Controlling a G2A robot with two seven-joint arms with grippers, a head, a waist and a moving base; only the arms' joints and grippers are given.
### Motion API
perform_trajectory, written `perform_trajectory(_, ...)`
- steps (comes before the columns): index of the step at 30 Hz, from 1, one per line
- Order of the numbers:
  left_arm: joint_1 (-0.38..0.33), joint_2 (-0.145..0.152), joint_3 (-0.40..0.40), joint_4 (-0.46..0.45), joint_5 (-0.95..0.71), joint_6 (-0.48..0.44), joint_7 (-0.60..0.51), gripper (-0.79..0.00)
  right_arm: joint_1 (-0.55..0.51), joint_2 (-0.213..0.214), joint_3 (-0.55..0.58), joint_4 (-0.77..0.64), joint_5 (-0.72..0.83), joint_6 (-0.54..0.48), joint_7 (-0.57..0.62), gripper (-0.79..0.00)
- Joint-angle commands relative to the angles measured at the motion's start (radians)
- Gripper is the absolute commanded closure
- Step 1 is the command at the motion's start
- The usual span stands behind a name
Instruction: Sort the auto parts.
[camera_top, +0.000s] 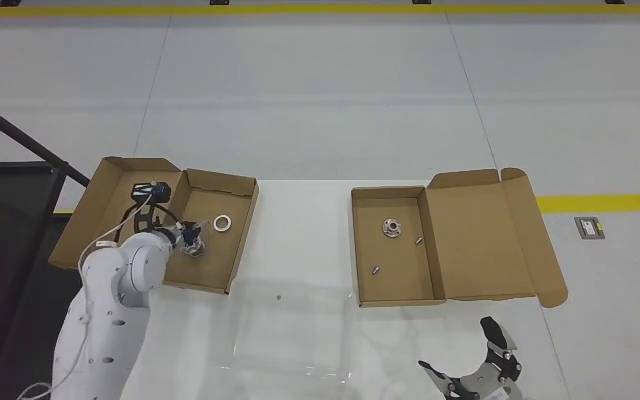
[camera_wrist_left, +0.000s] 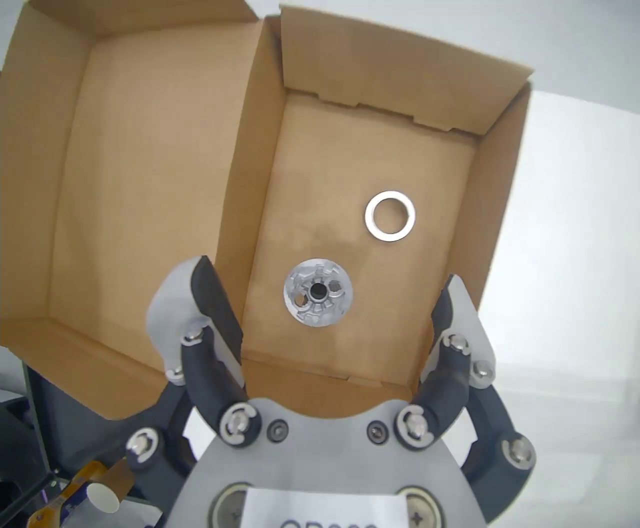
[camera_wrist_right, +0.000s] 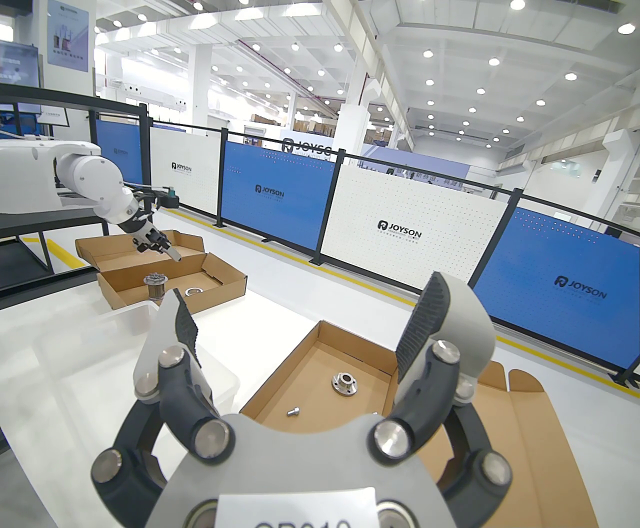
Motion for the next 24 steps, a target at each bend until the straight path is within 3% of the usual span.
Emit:
perform_trajectory(1, 0.049, 0.003, -0.028, -0.087, -0.027, -0.010, 0.009, -0.785, 0.000, 0.000, 0.000, 0.000, 0.000, 0.000, 0.000, -0.785)
perform_trajectory(5, 0.135, 0.007, -0.082, -0.214, -0.119, -0.047, 0.036, -0.785, 0.000, 0.000, 0.000, 0.000, 0.000, 0.000, 0.000, -0.785)
perform_trajectory(10, 0.217, 0.009, -0.127, -0.302, -0.220, -0.100, 0.081, -0.785, 0.000, 0.000, 0.000, 0.000, 0.000, 0.000, 0.000, -0.785)
perform_trajectory(16, 0.261, 0.009, -0.154, -0.340, -0.341, -0.153, 0.138, -0.785, 0.000, 0.000, 0.000, 0.000, 0.000, 0.000, 0.000, -0.785)
perform_trajectory(24, 0.252, 0.009, -0.158, -0.342, -0.432, -0.166, 0.157, -0.784, 0.000, 0.000, 0.000, 0.000, 0.000, 0.000, 0.000, -0.784)
